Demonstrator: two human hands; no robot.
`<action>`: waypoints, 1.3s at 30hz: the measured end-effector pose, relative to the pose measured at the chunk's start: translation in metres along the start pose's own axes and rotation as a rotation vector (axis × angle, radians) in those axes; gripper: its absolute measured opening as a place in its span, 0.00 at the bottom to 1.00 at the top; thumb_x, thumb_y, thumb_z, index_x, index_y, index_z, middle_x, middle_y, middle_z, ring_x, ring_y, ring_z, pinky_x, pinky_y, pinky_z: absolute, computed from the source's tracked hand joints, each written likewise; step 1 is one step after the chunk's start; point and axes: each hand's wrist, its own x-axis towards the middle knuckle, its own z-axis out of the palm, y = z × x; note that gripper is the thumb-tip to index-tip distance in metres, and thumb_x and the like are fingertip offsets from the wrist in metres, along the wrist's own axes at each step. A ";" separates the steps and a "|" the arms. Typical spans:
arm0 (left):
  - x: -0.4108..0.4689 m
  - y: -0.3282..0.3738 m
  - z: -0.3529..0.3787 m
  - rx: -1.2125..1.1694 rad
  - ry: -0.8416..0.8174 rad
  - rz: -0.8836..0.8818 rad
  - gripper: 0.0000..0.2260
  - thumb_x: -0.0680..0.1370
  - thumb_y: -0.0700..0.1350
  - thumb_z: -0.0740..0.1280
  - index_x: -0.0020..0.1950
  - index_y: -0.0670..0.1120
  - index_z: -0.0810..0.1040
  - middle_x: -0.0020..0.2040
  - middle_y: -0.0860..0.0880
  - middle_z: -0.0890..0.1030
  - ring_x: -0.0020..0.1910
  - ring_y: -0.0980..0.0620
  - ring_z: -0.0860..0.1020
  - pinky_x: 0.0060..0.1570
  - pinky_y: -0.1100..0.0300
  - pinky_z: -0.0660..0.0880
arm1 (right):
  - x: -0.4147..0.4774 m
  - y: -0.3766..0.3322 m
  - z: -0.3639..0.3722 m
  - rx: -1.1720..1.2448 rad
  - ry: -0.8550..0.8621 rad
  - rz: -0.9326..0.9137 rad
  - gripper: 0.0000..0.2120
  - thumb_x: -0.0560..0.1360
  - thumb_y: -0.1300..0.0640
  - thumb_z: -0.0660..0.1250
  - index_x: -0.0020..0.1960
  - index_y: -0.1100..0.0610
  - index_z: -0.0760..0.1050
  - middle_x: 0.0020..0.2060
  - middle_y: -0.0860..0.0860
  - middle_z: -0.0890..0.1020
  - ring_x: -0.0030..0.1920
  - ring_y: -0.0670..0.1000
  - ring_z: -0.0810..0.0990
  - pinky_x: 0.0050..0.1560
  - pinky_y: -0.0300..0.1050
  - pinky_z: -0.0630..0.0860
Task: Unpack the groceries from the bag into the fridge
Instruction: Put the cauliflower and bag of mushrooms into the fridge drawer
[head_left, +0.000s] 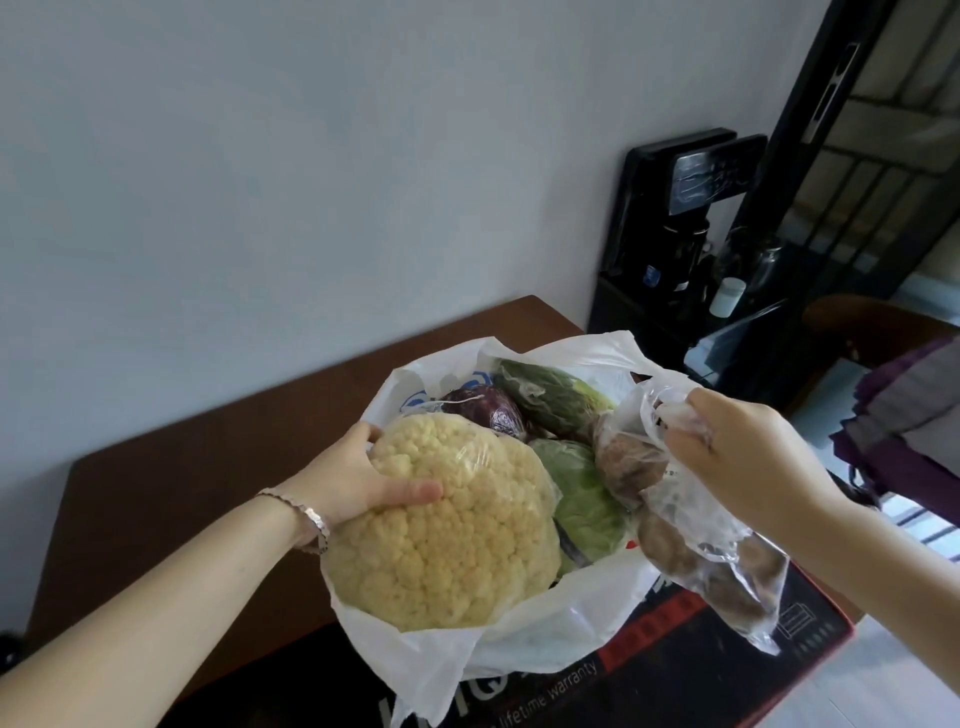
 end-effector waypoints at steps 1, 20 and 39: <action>-0.004 0.002 0.003 -0.005 0.006 0.023 0.57 0.33 0.72 0.71 0.58 0.52 0.65 0.48 0.57 0.76 0.44 0.60 0.78 0.38 0.66 0.73 | 0.000 0.001 0.001 -0.007 -0.002 0.000 0.18 0.75 0.58 0.62 0.30 0.54 0.58 0.25 0.49 0.64 0.25 0.48 0.61 0.25 0.40 0.56; -0.085 0.070 0.051 0.634 0.481 0.691 0.40 0.54 0.70 0.68 0.63 0.55 0.73 0.44 0.60 0.80 0.41 0.62 0.78 0.42 0.67 0.71 | -0.019 0.018 -0.025 0.026 0.122 0.083 0.12 0.76 0.58 0.63 0.36 0.60 0.68 0.28 0.55 0.73 0.26 0.52 0.68 0.26 0.43 0.63; -0.174 0.263 0.299 0.799 -0.058 1.180 0.48 0.51 0.77 0.62 0.70 0.64 0.60 0.58 0.63 0.74 0.55 0.63 0.73 0.54 0.68 0.67 | -0.315 0.222 -0.193 0.009 0.628 0.567 0.16 0.76 0.64 0.63 0.31 0.57 0.65 0.23 0.49 0.68 0.23 0.43 0.66 0.26 0.27 0.65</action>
